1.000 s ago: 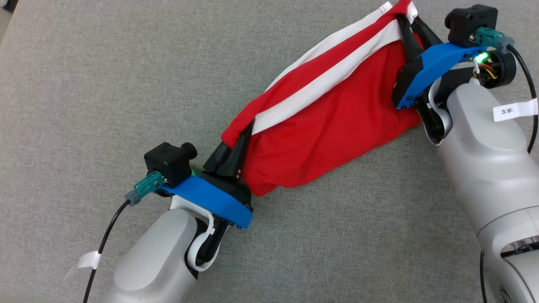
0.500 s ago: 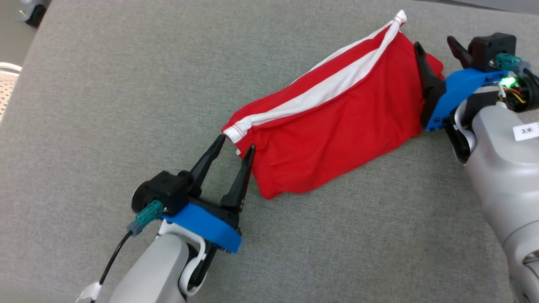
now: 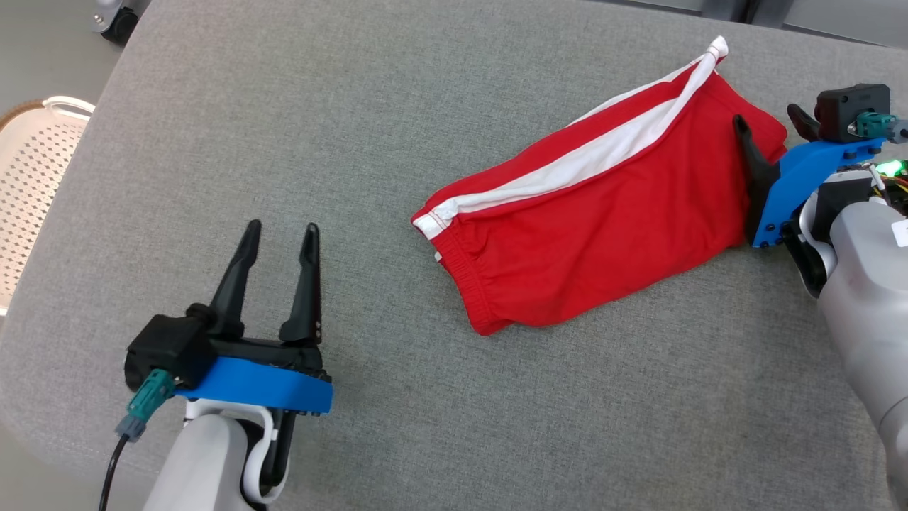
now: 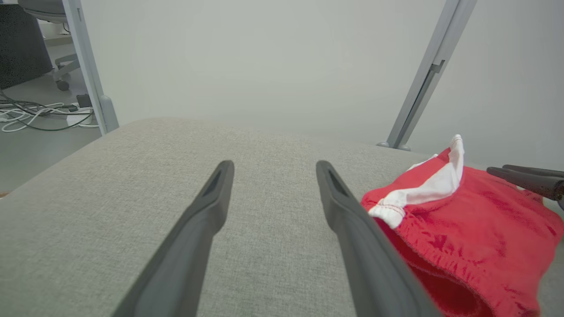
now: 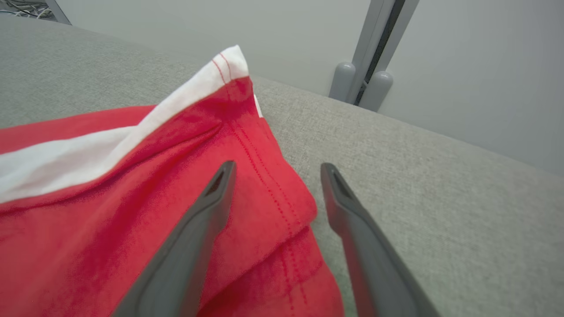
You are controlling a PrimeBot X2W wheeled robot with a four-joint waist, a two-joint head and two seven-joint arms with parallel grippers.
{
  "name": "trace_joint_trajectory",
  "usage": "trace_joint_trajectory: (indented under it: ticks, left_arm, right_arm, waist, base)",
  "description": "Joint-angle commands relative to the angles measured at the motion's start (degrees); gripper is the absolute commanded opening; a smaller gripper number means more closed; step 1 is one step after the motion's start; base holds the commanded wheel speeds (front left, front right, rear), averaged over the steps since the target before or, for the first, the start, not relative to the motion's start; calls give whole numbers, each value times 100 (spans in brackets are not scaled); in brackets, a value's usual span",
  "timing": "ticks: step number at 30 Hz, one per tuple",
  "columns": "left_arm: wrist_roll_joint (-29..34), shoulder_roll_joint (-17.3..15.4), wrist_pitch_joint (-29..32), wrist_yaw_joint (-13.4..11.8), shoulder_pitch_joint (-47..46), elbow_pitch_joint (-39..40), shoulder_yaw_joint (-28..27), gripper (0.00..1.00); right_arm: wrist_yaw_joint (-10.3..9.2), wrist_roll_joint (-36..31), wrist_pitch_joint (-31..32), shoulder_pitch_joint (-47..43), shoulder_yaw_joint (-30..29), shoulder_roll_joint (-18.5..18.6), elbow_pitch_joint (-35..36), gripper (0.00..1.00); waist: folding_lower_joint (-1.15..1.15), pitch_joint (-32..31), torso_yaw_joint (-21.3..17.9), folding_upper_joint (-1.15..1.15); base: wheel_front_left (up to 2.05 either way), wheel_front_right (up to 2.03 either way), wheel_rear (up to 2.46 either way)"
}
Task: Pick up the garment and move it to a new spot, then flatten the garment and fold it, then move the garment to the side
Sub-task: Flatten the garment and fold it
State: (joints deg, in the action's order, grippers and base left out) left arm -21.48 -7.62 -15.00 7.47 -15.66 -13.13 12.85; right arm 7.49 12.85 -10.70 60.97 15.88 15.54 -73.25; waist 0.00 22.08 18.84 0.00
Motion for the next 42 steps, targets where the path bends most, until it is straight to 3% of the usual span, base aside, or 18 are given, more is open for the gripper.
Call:
trace_joint_trajectory:
  ticks: [1,8,9,10,11,12,13,22,30,42]
  left_arm:
    - [95,59,-24,5,98,77,-174,100]
    - [538,237,-24,5,277,179,-750,100]
    - [574,268,-24,5,293,190,-841,100]
    - [606,299,-24,5,308,200,-914,100]
    - [640,330,-24,5,312,208,-981,100]
    - [660,352,-24,5,312,211,-1034,100]
    - [681,370,-24,5,306,210,-1072,100]
    - [810,444,-24,5,325,174,-1114,100]
    - [1012,416,-24,5,514,177,-1215,100]
    - [1210,266,-24,5,968,217,-1400,100]
  right_arm:
    - [1,34,53,-85,-23,58,-29,100]
    - [1,48,498,-243,-87,102,-62,100]
    - [1,80,588,-277,-97,78,-67,94]
    - [1,108,663,-320,-95,40,-75,83]
    - [1,124,709,-352,-83,23,-82,36]
    - [1,137,727,-370,-69,22,-86,10]
    - [1,151,721,-379,-57,11,-91,0]
    - [1,300,249,-368,-92,-147,-50,0]
    - [1,663,-317,-911,23,-300,246,0]
    - [1,1654,-452,-2699,-184,-132,1881,0]
  waist:
    - [0,0,21,0]
    - [0,-11,66,0]
    - [0,-9,64,0]
    - [0,-5,61,0]
    - [0,1,58,0]
    - [0,4,54,0]
    - [0,12,52,0]
    - [0,-90,-81,0]
    - [0,-521,-544,0]
    - [0,-1148,-1320,0]
  base:
    - [0,0,0]
    - [0,0,0]
    - [0,0,0]
    - [0,0,0]
    - [0,0,0]
    - [0,0,0]
    - [0,0,0]
    - [0,0,0]
    - [0,0,0]
    - [0,0,0]
